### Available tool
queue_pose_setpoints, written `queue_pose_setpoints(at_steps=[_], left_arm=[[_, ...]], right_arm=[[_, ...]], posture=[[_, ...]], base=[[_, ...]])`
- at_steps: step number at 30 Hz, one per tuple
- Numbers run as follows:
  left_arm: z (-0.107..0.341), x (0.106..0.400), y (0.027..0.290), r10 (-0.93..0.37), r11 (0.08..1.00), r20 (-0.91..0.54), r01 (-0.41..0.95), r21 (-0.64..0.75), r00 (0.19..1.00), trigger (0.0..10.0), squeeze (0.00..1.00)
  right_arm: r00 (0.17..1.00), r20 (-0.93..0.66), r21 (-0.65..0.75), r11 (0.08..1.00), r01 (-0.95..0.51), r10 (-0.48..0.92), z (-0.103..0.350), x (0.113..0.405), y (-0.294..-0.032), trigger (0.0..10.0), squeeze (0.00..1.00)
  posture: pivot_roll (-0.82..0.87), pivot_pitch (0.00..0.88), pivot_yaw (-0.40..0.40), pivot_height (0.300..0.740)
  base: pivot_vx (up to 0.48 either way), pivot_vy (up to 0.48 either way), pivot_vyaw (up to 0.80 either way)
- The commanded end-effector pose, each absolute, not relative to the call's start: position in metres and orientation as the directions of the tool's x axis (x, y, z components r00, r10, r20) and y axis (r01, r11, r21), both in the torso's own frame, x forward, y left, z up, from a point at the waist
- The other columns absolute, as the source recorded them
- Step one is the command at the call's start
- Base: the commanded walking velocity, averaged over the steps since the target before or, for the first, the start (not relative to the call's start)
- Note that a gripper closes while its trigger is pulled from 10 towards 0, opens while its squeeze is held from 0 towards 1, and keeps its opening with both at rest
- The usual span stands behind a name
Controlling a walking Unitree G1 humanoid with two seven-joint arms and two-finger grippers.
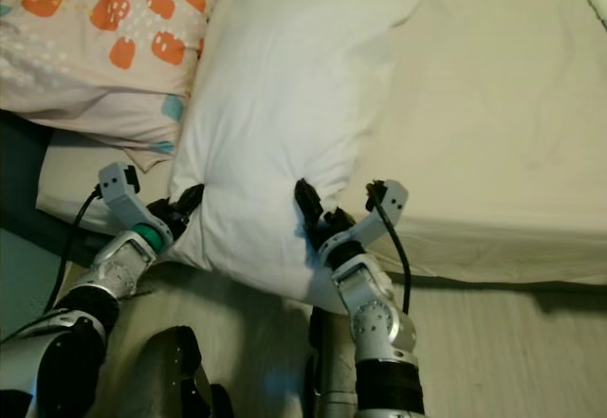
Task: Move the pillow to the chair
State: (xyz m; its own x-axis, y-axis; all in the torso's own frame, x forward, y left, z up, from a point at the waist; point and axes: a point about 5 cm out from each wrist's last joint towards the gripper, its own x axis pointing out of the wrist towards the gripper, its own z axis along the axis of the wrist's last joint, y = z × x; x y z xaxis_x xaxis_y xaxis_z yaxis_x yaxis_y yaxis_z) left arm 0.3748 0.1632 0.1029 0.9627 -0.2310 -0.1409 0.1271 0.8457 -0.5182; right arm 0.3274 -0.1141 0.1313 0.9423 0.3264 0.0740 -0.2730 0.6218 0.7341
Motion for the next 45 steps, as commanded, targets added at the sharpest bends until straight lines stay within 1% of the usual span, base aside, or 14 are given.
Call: queue_pose_setpoints(at_steps=[1,13,15,16,23,24,26,29,32,36,38,40,42,45], left_arm=[[0.076,0.361,0.166,-0.221,0.855,-0.250,0.064,-0.515,0.943,0.0,0.00],[0.069,0.355,0.167,-0.222,0.860,-0.256,0.065,-0.507,0.941,0.0,0.00],[0.074,0.358,0.162,-0.263,0.857,-0.208,0.129,-0.500,0.942,0.0,0.00],[0.074,0.358,0.162,-0.263,0.857,-0.208,0.129,-0.500,0.942,0.0,0.00],[0.093,0.364,0.147,-0.340,0.848,-0.080,0.269,-0.457,0.937,0.0,0.00],[0.093,0.364,0.147,-0.340,0.848,-0.080,0.269,-0.457,0.937,0.0,0.00],[0.104,0.365,0.141,-0.354,0.847,-0.003,0.319,-0.425,0.935,0.0,0.00],[0.109,0.365,0.139,-0.354,0.848,0.025,0.332,-0.413,0.935,0.0,0.00],[0.145,0.364,0.130,-0.357,0.842,0.195,0.405,-0.356,0.914,0.0,0.00],[0.154,0.365,0.128,-0.345,0.844,0.229,0.407,-0.349,0.910,0.0,0.00],[0.173,0.366,0.122,-0.329,0.848,0.295,0.418,-0.325,0.897,0.0,0.00],[0.190,0.366,0.111,-0.351,0.851,0.349,0.451,-0.268,0.869,0.0,0.00],[0.190,0.366,0.111,-0.351,0.851,0.349,0.451,-0.268,0.869,0.0,0.00],[0.213,0.365,0.098,-0.384,0.839,0.406,0.497,-0.221,0.829,0.0,0.00]], right_arm=[[0.917,0.022,0.748,0.603,-0.279,0.397,0.119,0.321,-0.097,0.0,0.00],[0.912,0.009,0.746,0.604,-0.280,0.411,0.115,0.316,-0.091,0.0,0.00],[0.907,0.015,0.753,0.593,-0.287,0.420,0.114,0.314,-0.088,0.0,0.00],[0.907,0.015,0.753,0.593,-0.287,0.420,0.114,0.314,-0.088,0.0,0.00],[0.904,0.043,0.756,0.578,-0.308,0.426,0.116,0.311,-0.085,0.0,0.00],[0.904,0.043,0.756,0.578,-0.308,0.426,0.116,0.311,-0.085,0.0,0.00],[0.905,0.060,0.753,0.575,-0.318,0.422,0.119,0.311,-0.087,0.0,0.00],[0.905,0.067,0.752,0.575,-0.322,0.420,0.119,0.311,-0.088,0.0,0.00],[0.910,0.122,0.745,0.569,-0.348,0.397,0.132,0.313,-0.092,0.0,0.00],[0.910,0.141,0.740,0.569,-0.358,0.390,0.136,0.314,-0.094,0.0,0.00],[0.908,0.203,0.721,0.571,-0.392,0.367,0.153,0.318,-0.096,0.0,0.00],[0.904,0.279,0.679,0.599,-0.425,0.324,0.173,0.322,-0.101,0.0,0.00],[0.904,0.279,0.679,0.599,-0.425,0.324,0.173,0.322,-0.101,0.0,0.00],[0.887,0.369,0.638,0.618,-0.459,0.278,0.198,0.324,-0.105,0.0,0.00]], posture=[[-0.12,0.224,0.114,0.572],[-0.11,0.214,0.120,0.572],[-0.10,0.205,0.120,0.572],[-0.10,0.205,0.120,0.572],[-0.05,0.171,0.093,0.572],[-0.05,0.171,0.093,0.572],[-0.03,0.147,0.078,0.572],[-0.02,0.141,0.075,0.572],[-0.01,0.110,0.064,0.572],[-0.01,0.090,0.062,0.572],[-0.01,0.074,0.062,0.572],[-0.02,0.052,0.067,0.572],[-0.02,0.052,0.067,0.572],[-0.03,0.036,0.073,0.572]], base=[[0.000,0.000,0.00],[0.000,0.000,0.00],[0.000,0.000,0.00],[0.000,0.000,0.00],[0.000,0.000,0.00],[0.000,0.000,0.00],[0.000,0.000,0.00],[0.000,0.000,0.00],[0.000,0.000,0.00],[0.000,0.000,0.00],[0.000,0.000,0.00],[0.000,0.000,0.00],[0.000,0.000,0.00],[0.000,0.000,0.00]])
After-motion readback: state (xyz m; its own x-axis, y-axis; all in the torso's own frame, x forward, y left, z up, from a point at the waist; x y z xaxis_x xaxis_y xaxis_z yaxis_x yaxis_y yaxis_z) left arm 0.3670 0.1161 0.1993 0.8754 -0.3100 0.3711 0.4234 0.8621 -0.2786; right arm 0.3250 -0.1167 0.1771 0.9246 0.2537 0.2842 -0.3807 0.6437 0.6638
